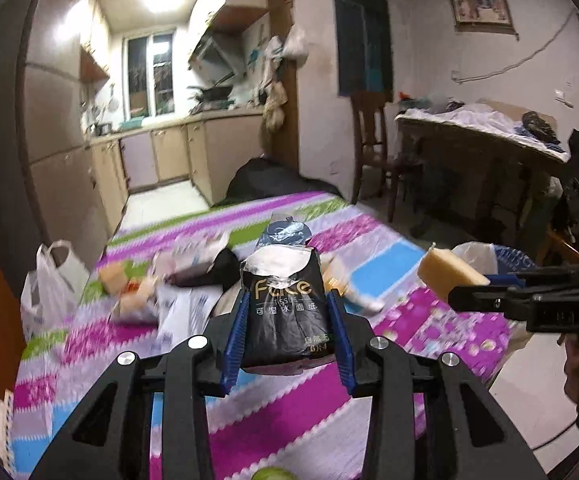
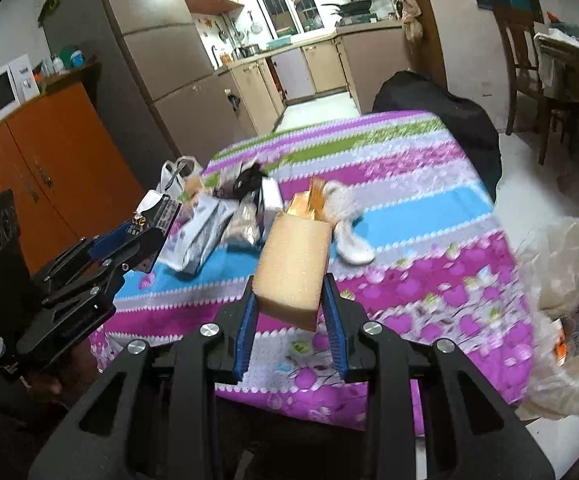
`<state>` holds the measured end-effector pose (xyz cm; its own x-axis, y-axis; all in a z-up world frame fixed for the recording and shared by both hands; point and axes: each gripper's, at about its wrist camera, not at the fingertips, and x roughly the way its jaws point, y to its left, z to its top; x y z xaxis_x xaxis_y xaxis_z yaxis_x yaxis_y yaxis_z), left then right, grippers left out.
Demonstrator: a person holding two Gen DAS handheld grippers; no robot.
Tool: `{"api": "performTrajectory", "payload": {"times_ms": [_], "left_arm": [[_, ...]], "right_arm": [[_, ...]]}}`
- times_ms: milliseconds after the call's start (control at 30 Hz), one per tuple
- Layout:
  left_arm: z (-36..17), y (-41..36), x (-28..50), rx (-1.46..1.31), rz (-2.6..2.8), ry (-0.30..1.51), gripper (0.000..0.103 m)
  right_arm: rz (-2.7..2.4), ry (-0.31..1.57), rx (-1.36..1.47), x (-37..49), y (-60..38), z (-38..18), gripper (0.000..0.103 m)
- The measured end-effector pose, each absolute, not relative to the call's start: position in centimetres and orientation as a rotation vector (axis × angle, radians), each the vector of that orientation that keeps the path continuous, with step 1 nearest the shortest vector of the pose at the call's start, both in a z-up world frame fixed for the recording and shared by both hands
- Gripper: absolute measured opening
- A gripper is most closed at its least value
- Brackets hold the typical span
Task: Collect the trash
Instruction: 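Carry the tissue pack and sponge over the trash bag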
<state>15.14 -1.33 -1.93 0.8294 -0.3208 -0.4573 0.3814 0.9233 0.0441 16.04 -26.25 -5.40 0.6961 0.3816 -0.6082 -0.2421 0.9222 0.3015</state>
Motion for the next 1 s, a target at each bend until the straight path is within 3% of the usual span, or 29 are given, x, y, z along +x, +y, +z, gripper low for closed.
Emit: {"api": "performTrajectory", "payload": {"times_ms": [467,800,1000], "left_arm": [[7.2,-17.3,19.2,0.234,-0.726,0.455,0.04],[9.1,-31.4,23.1,0.3,-0.948,0.585,0.04],[6.7,-39.3,25.5,0.39,-1.017,0.687,0.04]], "right_arm": [[0.048,0.741,0.139,15.3,-40.7,4.0,0.03],[-0.132,0.861,0.055,16.4,-46.6,4.5,0.029],[-0.223,0.985,0.025,17.2,-50.2,2.3,0.029]]}}
